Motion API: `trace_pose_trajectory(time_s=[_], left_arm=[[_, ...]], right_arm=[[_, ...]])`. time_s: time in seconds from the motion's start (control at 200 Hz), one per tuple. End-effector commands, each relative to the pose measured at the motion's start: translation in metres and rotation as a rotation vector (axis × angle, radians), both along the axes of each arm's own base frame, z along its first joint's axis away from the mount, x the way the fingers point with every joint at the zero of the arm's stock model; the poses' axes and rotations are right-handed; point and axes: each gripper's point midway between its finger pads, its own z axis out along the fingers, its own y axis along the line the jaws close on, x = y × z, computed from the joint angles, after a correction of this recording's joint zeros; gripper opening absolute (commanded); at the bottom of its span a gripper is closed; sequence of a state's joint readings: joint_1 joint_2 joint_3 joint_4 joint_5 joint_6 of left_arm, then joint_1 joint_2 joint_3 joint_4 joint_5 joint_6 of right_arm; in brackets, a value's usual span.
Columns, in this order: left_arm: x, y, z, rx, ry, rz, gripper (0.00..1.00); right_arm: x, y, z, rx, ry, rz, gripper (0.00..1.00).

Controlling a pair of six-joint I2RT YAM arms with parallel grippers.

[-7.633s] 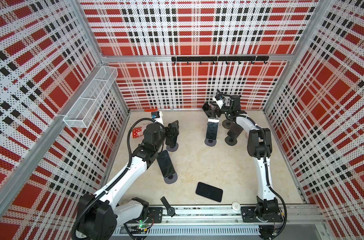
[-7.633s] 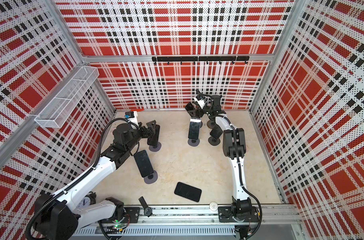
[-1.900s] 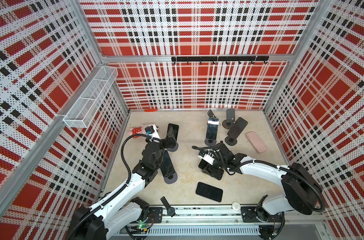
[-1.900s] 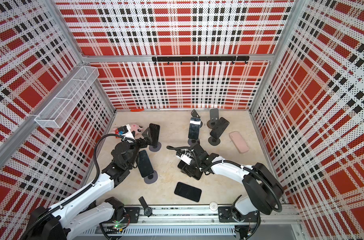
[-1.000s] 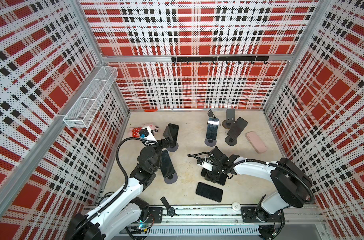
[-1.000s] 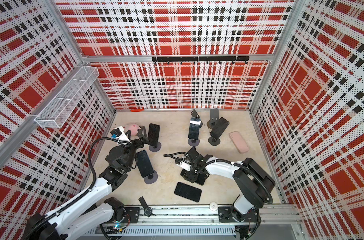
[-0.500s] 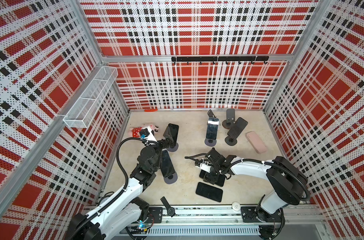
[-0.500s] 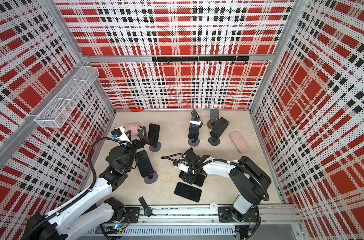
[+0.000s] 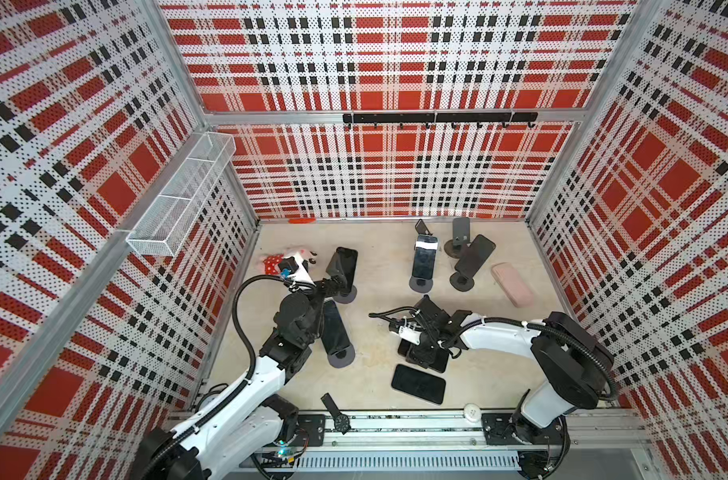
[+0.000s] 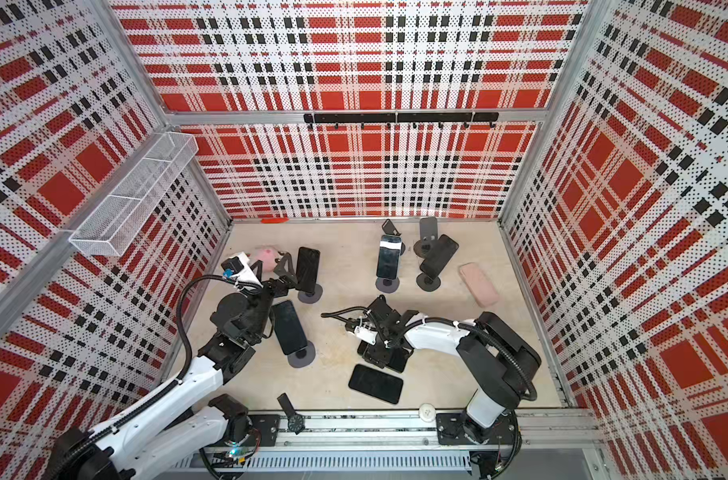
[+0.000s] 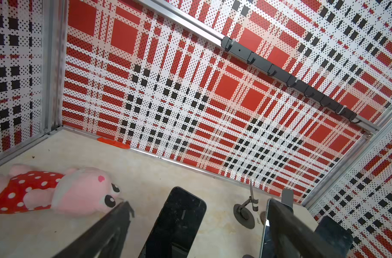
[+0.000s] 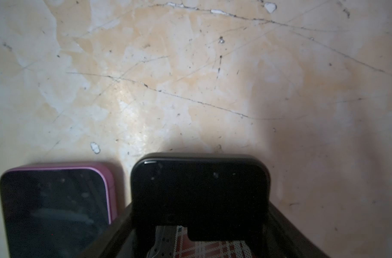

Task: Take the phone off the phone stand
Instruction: 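Lower the black phone flat beside the purple-framed phone with the right gripper, then open the right gripper and lift it off the black phone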

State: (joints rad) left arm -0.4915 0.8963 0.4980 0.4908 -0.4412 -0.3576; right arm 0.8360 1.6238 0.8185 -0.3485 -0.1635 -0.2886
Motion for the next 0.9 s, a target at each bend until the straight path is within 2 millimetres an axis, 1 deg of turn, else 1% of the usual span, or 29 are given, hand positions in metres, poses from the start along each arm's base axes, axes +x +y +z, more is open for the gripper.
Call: trace_pose_trajectory(time_s=[0.0,0.356,0.551,0.897], left_arm=[[-0.003,0.002,0.003,-0.008,-0.022,-0.004,0.98],[-0.011,0.009,0.006,-0.02,-0.038,0.014,0.98],[-0.013,0.014,0.005,-0.024,-0.039,0.034,0.98],[-0.015,0.017,0.008,-0.029,-0.046,0.047,0.98]], right_arm=[[-0.007,-0.001,-0.006,-0.024,0.029,0.023,0.78],[-0.013,-0.008,-0.014,-0.077,0.059,0.026,0.79],[-0.021,-0.009,-0.02,-0.092,0.107,0.033,0.81],[-0.022,-0.009,-0.016,-0.09,0.112,0.042,0.8]])
